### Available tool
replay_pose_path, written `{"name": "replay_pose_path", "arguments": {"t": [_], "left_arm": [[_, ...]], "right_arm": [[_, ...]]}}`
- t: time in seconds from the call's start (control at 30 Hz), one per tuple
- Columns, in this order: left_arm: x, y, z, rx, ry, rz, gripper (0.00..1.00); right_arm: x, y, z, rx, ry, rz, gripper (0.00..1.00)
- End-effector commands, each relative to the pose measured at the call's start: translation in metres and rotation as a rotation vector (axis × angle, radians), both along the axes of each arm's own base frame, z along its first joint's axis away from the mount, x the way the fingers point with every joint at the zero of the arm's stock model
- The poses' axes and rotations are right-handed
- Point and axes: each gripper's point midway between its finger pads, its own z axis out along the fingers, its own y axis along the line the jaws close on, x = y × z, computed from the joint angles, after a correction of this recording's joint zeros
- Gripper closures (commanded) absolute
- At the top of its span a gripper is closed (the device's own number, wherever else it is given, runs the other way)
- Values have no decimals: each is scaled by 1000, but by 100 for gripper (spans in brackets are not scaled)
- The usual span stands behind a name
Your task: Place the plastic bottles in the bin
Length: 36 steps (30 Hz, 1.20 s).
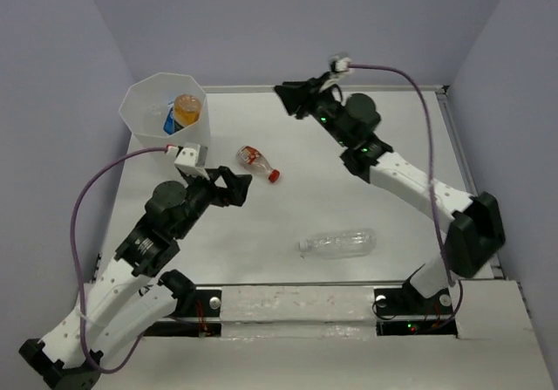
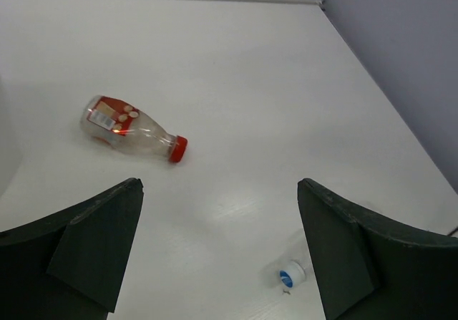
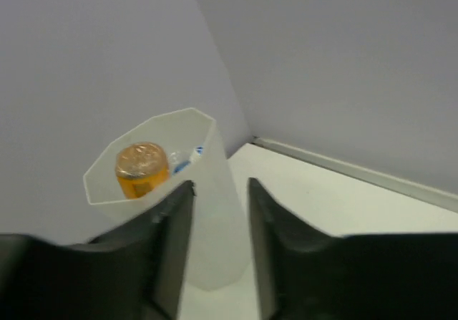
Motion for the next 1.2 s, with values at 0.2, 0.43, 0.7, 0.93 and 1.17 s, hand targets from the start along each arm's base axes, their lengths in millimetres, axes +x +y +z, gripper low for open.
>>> {"name": "replay_pose_path", "arguments": {"t": [0.2, 0.43, 0.7, 0.93, 1.17], "left_arm": [[-8, -145, -15, 1, 88, -430, 1], [-46, -246, -58, 337, -25, -669, 1], [-88, -321, -123, 533, 2, -953, 1], [-95, -347, -187, 732, 60, -991, 1], [-77, -342, -218, 857, 82, -912, 19]], "right_arm": [[-49, -227, -142, 1, 356, -574, 100], [-115, -326, -145, 100, 329, -888, 46], [-180, -381, -99, 218, 187, -1005, 35], [-181, -368, -92, 222, 171, -920, 36], [-177, -356, -89, 214, 155, -861, 36]]}}
